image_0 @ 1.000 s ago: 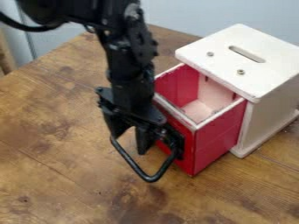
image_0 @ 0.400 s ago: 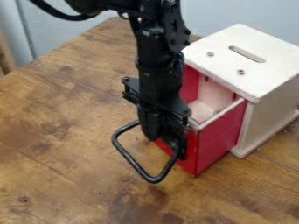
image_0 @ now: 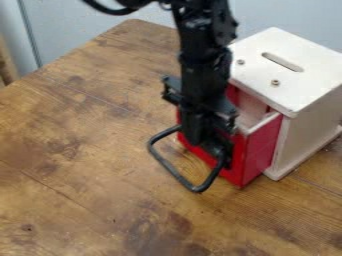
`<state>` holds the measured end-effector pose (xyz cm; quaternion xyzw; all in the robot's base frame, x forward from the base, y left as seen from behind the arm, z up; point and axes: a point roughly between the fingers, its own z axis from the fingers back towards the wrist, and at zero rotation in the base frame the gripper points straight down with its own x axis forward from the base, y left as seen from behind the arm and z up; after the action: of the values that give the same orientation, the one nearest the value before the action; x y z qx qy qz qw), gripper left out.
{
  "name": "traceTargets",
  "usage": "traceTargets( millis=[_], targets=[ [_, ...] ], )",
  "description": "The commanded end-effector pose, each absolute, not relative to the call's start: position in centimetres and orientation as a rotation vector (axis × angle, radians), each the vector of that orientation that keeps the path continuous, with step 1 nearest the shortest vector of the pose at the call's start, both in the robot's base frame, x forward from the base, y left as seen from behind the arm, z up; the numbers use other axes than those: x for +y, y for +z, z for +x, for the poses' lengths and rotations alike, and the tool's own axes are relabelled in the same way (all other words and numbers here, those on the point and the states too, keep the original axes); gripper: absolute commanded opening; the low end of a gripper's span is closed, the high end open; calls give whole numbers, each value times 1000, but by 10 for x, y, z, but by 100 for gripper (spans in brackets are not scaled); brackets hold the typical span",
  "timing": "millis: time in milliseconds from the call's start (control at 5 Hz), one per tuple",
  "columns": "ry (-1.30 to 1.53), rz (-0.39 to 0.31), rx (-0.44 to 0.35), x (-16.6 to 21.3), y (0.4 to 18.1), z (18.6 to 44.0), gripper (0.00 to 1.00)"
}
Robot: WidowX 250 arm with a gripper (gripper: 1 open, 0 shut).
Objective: Close the drawer
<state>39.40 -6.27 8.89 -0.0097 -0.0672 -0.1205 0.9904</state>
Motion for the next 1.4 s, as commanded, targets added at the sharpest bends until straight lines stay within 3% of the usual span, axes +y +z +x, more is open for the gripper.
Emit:
traceTargets(
  millis=[0, 200, 400, 600, 800, 1000, 1200],
  targets=[
    [-286, -24, -140, -73, 85, 407, 0],
    [-276, -23, -102, -66, 76, 412, 0],
    [-268, -18, -73, -59, 69, 411, 100],
    [-207, -9, -58, -55, 68, 416, 100],
    [-143, -5, -62, -50, 67, 423, 0],
    [-146, 1, -61, -48, 76, 427, 0],
    [-150, 9, -79, -45, 83, 430, 100]
  ],
)
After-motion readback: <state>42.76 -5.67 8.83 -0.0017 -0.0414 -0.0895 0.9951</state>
